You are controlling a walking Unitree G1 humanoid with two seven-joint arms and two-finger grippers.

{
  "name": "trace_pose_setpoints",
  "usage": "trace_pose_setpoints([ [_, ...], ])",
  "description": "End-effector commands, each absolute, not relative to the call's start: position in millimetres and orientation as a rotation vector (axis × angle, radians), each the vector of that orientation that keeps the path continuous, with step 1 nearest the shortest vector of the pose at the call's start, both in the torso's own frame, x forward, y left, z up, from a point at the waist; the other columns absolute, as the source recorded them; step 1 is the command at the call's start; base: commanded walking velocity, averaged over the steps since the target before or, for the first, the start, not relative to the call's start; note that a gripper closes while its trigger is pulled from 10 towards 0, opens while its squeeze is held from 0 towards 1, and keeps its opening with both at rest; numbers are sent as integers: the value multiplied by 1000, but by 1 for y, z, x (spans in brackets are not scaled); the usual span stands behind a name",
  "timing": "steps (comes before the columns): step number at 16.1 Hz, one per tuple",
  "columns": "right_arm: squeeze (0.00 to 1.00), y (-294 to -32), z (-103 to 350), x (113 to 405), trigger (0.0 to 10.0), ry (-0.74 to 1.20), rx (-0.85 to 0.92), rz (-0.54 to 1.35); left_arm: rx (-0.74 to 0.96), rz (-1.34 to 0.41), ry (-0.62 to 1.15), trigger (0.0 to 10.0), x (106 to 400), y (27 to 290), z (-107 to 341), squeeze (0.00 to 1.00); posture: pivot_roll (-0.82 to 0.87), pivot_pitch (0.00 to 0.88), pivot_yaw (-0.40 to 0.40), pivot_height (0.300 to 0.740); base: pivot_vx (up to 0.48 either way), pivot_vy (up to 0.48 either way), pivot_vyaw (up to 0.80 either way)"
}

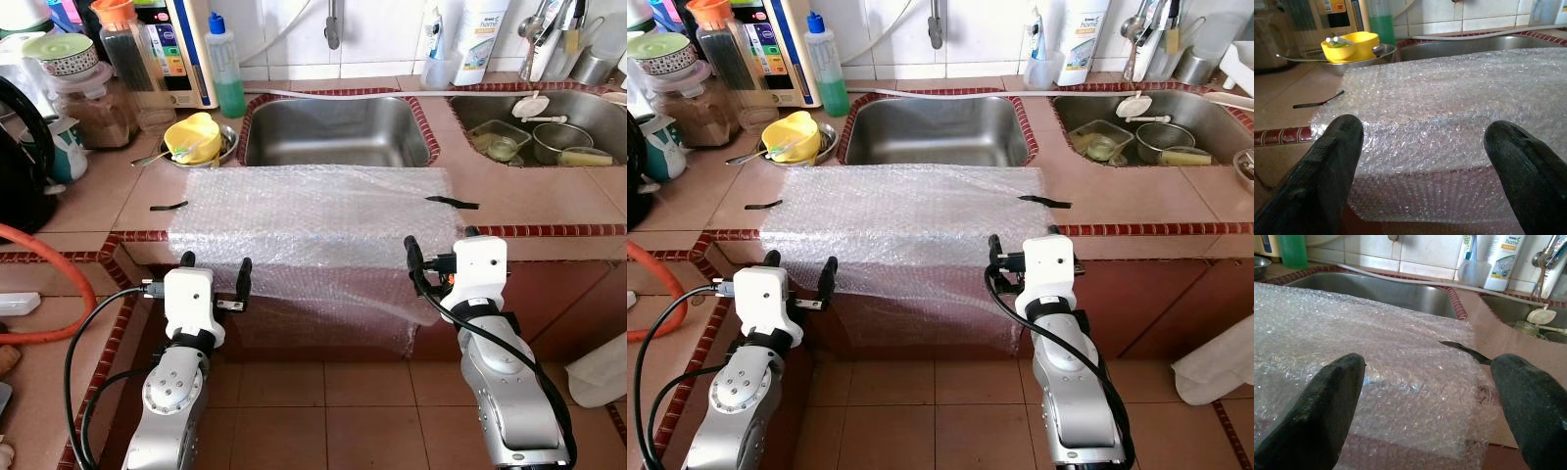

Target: Kitchen organization

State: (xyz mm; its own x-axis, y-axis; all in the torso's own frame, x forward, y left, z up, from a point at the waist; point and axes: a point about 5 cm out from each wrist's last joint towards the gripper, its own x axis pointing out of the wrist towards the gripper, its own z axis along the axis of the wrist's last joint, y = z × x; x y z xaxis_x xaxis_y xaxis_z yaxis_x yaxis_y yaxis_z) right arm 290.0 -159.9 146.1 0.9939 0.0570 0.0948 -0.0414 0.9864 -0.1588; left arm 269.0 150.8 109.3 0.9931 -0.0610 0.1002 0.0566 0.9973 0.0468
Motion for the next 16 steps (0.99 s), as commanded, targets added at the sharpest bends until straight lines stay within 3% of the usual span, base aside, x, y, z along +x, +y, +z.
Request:
trace_pose_setpoints([
  [1, 0, -158, 149, 292, 10000, -110, -151, 53, 53, -46, -107, 10000, 269, 154, 111, 0, -133, 122, 62, 740, 0, 0, 0],
  [16, 0, -154, 150, 294, 10000, -117, -147, 59, 69, -32, -132, 10000, 276, 157, 118, 0, -130, 110, 64, 740, 0, 0, 0],
])
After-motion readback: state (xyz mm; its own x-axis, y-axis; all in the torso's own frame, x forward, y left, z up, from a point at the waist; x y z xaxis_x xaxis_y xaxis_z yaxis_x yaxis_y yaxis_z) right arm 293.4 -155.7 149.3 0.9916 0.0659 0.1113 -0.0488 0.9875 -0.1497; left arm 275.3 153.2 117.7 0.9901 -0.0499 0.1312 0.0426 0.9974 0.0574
